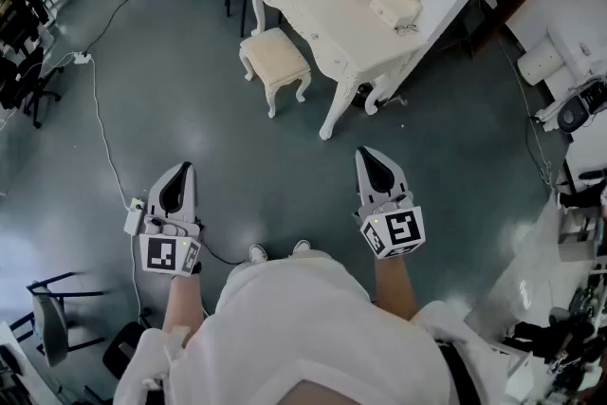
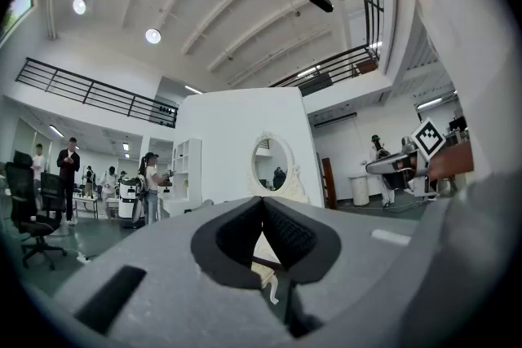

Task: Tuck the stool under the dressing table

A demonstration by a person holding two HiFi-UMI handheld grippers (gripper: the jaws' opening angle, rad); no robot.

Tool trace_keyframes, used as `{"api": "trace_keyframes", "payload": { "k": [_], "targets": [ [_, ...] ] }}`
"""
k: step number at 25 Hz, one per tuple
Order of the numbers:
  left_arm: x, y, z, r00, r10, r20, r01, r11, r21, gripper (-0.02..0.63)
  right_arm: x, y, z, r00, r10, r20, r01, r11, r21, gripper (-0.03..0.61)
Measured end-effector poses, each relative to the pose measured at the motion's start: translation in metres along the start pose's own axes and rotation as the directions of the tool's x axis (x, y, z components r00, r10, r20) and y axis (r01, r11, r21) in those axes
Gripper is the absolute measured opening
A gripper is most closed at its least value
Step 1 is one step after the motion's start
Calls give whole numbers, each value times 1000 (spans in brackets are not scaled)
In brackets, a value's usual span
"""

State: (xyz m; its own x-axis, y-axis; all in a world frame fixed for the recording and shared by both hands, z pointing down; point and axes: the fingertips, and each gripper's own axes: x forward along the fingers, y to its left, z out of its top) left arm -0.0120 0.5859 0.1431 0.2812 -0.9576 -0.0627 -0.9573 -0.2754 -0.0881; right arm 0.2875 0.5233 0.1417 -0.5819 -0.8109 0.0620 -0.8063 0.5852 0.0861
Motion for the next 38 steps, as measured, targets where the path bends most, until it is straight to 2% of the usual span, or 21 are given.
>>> {"api": "trace_keyframes", "payload": {
  "k": [11, 17, 18, 19, 20, 24, 25, 26, 28, 30, 34, 38],
  "targets": [
    [-11, -2, -5, 1000, -8, -4, 8, 1000, 6, 14, -9, 12, -8, 1000, 4, -12, -4, 1000, 3, 0],
    [-19, 7, -3, 1000, 25, -2, -25, 999, 22, 31, -13, 16, -3, 997, 55, 48, -58, 996, 67, 3],
    [-20, 8, -2, 1000, 28, 1, -28, 999, 26, 46, -13, 15, -2, 997, 61, 51, -64, 996, 69, 27],
    [-21, 9, -1, 999, 33, 4, -33, 999, 33, 73, -13, 13, -1, 997, 63, 54, -67, 995, 76, 97],
    [-22, 10, -1, 999, 39, 8, -39, 999, 39, 106, -14, 10, -1, 997, 58, 57, -62, 995, 84, 134],
    [-23, 20, 3, 997, 70, 19, -71, 997, 40, 211, -16, -8, 2, 998, 13, 66, -18, 997, 79, 245],
    [-23, 23, 2, 997, 81, 15, -82, 996, 43, 264, -16, -12, 3, 998, 5, 69, -10, 997, 77, 270],
    [-22, 26, 0, 995, 96, 5, -96, 994, 45, 304, -16, -15, 4, 997, -3, 74, -3, 997, 76, 328],
    [-20, 31, -7, 991, 129, -27, -128, 991, 39, 451, -15, -19, 4, 997, -7, 82, 0, 997, 80, 431],
    [-18, 30, -10, 989, 144, -45, -142, 989, 30, 474, -14, -22, 0, 997, -3, 74, -3, 996, 86, 448],
    [-10, 14, -16, 988, 137, -65, -134, 990, 43, 476, -12, -29, -14, 999, 15, 46, -19, 996, 89, 448],
    [-7, 6, -21, 983, 166, -75, -161, 985, 67, 475, -8, -33, -27, 997, 65, 43, -69, 993, 97, 448]
  ]
}}
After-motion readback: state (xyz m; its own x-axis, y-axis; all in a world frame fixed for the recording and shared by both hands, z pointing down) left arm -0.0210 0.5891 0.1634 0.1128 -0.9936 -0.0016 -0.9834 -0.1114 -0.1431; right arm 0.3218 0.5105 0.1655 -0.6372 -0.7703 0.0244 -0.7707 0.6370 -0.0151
